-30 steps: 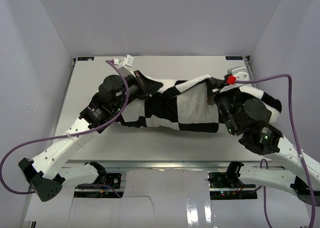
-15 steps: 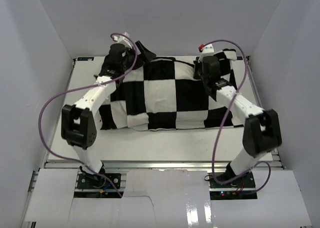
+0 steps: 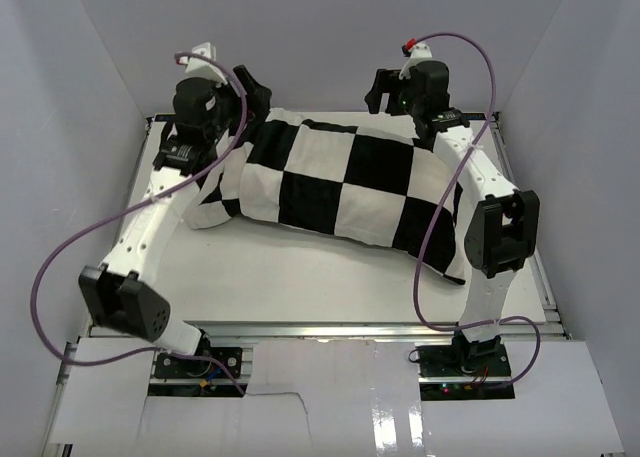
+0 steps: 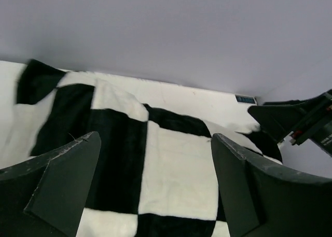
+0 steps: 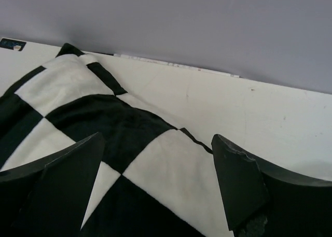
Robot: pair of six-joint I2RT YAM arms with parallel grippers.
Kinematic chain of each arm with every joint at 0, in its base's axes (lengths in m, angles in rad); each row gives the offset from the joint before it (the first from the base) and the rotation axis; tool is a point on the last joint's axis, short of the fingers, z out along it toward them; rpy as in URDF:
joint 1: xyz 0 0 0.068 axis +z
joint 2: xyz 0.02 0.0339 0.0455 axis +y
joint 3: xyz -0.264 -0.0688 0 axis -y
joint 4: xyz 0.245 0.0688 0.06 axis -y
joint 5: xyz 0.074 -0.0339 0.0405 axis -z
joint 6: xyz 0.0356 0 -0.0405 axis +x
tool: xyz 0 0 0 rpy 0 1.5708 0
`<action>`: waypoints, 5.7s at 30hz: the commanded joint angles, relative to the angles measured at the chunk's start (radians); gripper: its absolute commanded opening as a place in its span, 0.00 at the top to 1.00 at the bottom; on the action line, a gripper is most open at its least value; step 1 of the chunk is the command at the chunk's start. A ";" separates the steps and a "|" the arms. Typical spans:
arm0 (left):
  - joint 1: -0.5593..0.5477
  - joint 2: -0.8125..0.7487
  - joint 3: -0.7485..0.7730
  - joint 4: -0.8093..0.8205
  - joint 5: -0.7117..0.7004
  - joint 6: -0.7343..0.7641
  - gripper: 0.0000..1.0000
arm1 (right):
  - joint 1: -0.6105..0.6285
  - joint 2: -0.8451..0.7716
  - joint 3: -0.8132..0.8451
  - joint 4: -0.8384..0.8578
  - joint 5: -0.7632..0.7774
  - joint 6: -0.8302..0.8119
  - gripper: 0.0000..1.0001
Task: Remove the pillowcase from the pillow
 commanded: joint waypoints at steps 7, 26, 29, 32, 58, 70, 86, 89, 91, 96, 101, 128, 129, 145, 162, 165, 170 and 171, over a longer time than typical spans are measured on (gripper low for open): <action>0.006 -0.213 -0.516 0.106 -0.197 -0.035 0.02 | 0.029 -0.282 -0.222 0.010 -0.202 0.063 0.10; -0.084 -0.171 -0.921 0.632 -0.146 -0.109 0.12 | 0.134 -0.260 -0.323 0.402 -0.381 0.075 0.10; -0.179 -0.138 -0.935 0.636 -0.279 -0.101 0.12 | 0.065 -0.119 -0.087 0.310 -0.486 0.120 0.09; -0.227 -0.086 -0.876 0.626 -0.346 -0.049 0.11 | -0.016 -0.007 0.062 0.288 -0.554 0.195 0.09; -0.537 -0.549 -1.035 0.460 -0.079 -0.229 0.33 | 0.371 -0.852 -0.790 0.023 -0.085 0.045 0.08; -0.535 -0.578 -0.874 -0.013 -0.442 -0.231 0.14 | 0.595 -0.607 -0.596 -0.140 0.164 -0.072 0.00; -0.530 -0.776 -1.061 0.010 -0.525 -0.313 0.26 | 0.744 -0.361 -0.485 -0.213 0.563 -0.070 0.22; -0.530 -0.723 -1.067 0.060 -0.507 -0.316 0.32 | 0.744 -0.369 -0.506 -0.192 0.540 -0.084 0.30; -0.530 -0.671 -1.061 0.073 -0.513 -0.317 0.41 | 0.744 -0.370 -0.516 -0.193 0.546 -0.075 0.54; -0.527 -0.569 -1.046 0.100 -0.530 -0.322 1.00 | 0.744 -0.413 -0.546 -0.157 0.538 -0.049 0.92; -0.512 -0.545 -1.003 -0.065 -0.696 -0.377 1.00 | 0.743 -0.501 -0.623 -0.143 0.690 -0.011 0.92; -0.507 -0.278 -0.607 -0.118 -0.287 -0.164 0.19 | 0.644 -0.642 -0.882 0.159 0.400 0.057 0.92; -0.507 -0.258 -0.605 -0.121 -0.295 -0.164 0.19 | 0.644 -0.640 -0.884 0.159 0.402 0.057 0.92; -0.514 -0.366 -0.697 -0.144 -0.401 -0.176 1.00 | 0.641 -0.674 -0.925 0.184 0.544 0.056 0.92; -0.488 -0.698 -1.042 -0.012 -0.308 -0.305 1.00 | 0.638 -0.611 -0.879 0.163 0.356 0.019 0.92; -0.488 -0.739 -1.116 0.112 -0.206 -0.297 1.00 | 0.670 -0.616 -0.870 0.181 0.287 0.002 0.84; -0.488 -0.766 -1.144 0.152 -0.163 -0.293 1.00 | 0.732 -0.634 -0.798 0.146 0.302 0.006 0.60; -0.488 -0.764 -1.139 0.149 -0.165 -0.288 1.00 | 0.756 -0.639 -0.772 0.146 0.303 0.008 0.57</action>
